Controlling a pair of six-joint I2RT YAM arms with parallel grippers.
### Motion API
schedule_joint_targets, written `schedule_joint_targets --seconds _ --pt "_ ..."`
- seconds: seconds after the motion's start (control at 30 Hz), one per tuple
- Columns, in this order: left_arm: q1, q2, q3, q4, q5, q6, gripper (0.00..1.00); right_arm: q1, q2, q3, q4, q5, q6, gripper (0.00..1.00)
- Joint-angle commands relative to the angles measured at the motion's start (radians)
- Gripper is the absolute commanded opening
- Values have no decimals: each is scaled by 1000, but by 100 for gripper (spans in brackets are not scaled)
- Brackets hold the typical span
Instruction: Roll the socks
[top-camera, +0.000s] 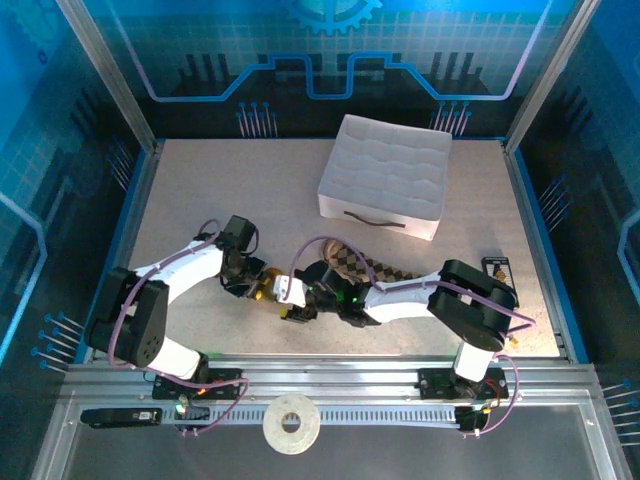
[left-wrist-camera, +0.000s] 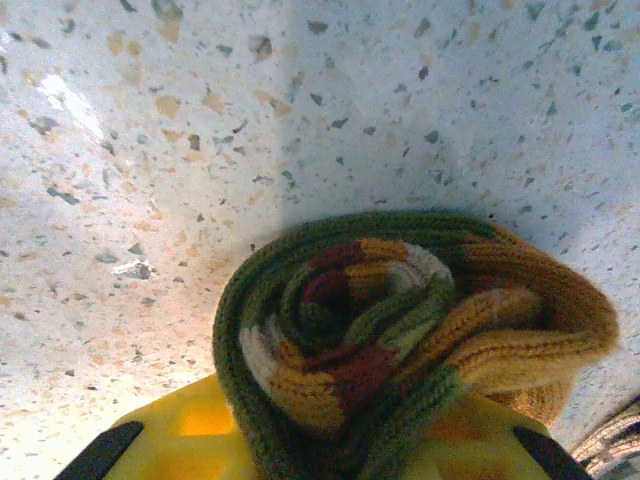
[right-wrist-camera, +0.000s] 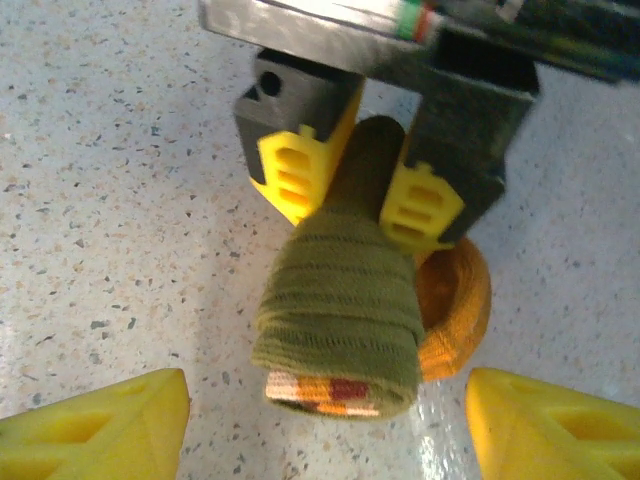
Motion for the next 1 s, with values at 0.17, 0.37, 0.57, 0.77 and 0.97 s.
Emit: schedule_joint_targets --seconds 0.17,0.37,0.57,0.77,0.97 --pt "-8 75 -33 -230 -16 24 19 57 109 115 33 98 -147 71" --pt "-7 92 -7 -231 -15 29 19 56 186 184 -27 137 -142 56" --pt "-5 50 21 -247 -8 27 24 24 237 216 -123 159 -56 31" --pt "19 -82 27 -241 26 -32 57 -14 229 208 -250 14 49 7" --pt "61 -200 -9 -119 59 -118 82 -47 234 233 -344 -124 123 0"
